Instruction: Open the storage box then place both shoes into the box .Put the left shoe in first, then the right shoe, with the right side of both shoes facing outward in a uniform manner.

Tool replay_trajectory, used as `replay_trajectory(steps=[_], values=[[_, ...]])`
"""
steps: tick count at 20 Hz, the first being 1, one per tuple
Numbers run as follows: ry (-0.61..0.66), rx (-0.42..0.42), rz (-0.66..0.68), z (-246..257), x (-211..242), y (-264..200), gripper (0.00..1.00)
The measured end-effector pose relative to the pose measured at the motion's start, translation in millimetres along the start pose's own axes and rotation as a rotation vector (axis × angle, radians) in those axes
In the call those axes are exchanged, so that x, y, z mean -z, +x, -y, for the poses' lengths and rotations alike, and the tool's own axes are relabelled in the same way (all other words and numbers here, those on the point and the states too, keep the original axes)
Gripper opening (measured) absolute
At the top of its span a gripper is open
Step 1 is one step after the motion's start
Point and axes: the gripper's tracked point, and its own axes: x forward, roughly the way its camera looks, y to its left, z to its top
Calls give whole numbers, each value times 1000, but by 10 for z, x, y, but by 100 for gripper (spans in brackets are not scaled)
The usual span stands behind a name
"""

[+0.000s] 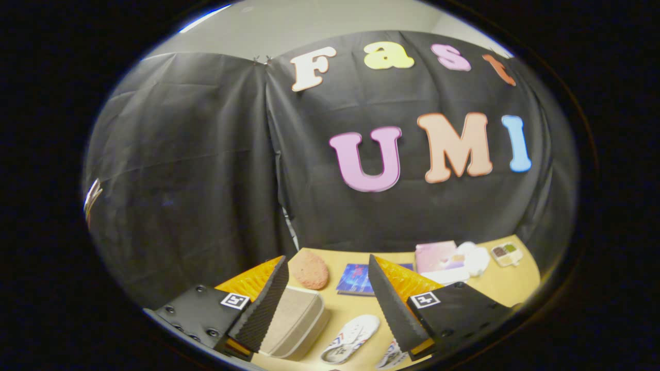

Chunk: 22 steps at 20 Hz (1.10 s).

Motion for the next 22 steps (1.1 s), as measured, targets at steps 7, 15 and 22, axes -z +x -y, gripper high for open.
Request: replay_trajectory(steps=[7, 15, 22], values=[[283, -68, -169, 18, 872, 260, 94], [810, -162, -324, -165, 1759, 486, 98], [1053, -158, -349, -159, 2310, 532, 98]])
